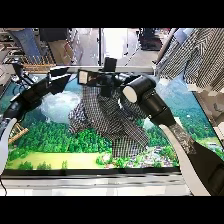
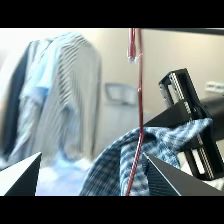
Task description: Fold the clothes and pants, and hang the long-sleeved shirts on hangers.
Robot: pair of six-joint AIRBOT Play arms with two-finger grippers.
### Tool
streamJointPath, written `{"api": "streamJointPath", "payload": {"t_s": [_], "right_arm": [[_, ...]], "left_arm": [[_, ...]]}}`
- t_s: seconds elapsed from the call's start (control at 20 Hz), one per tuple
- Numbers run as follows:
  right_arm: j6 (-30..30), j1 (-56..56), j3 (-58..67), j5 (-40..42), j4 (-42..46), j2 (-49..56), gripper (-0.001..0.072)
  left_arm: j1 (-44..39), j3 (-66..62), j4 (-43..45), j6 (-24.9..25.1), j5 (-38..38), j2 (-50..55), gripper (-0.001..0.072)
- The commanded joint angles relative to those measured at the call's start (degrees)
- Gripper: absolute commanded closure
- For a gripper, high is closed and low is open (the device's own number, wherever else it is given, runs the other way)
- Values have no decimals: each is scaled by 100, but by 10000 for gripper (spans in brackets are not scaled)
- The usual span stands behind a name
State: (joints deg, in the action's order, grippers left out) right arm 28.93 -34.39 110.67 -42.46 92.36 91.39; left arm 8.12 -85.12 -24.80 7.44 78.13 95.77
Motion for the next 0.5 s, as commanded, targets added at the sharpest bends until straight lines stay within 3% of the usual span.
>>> {"api": "streamJointPath", "payload": {"t_s": [0.0,0.1,0.15,0.2,0.25,0.3,0.35,0.4,0.45], "right_arm": [[186,221,-17,-671,63,-2,689],[295,363,-39,-883,144,4,689],[597,428,-46,-896,348,4,689],[1097,509,-44,-866,643,0,689],[1797,588,-39,-807,1088,-11,689],[2490,640,11,-835,1563,-17,689],[3062,684,122,-951,1912,-22,689],[3270,697,260,-1086,1982,-28,689],[3373,697,376,-1130,1980,-57,689]], "left_arm": [[710,-2,586,-662,-400,-284,-13],[1058,-4,586,-1029,-651,-693,-13],[1185,-4,809,-1578,-1049,-955,-13],[1283,-4,1401,-2684,-1637,-1246,-12],[1360,-4,2627,-4400,-2133,-1550,-11],[1366,-2,4151,-6081,-2238,-1773,-10],[1296,0,5495,-7399,-2015,-1873,-5],[1145,17,6408,-8161,-1690,-1845,-4],[922,103,6787,-8266,-1388,-1727,-5]]}}
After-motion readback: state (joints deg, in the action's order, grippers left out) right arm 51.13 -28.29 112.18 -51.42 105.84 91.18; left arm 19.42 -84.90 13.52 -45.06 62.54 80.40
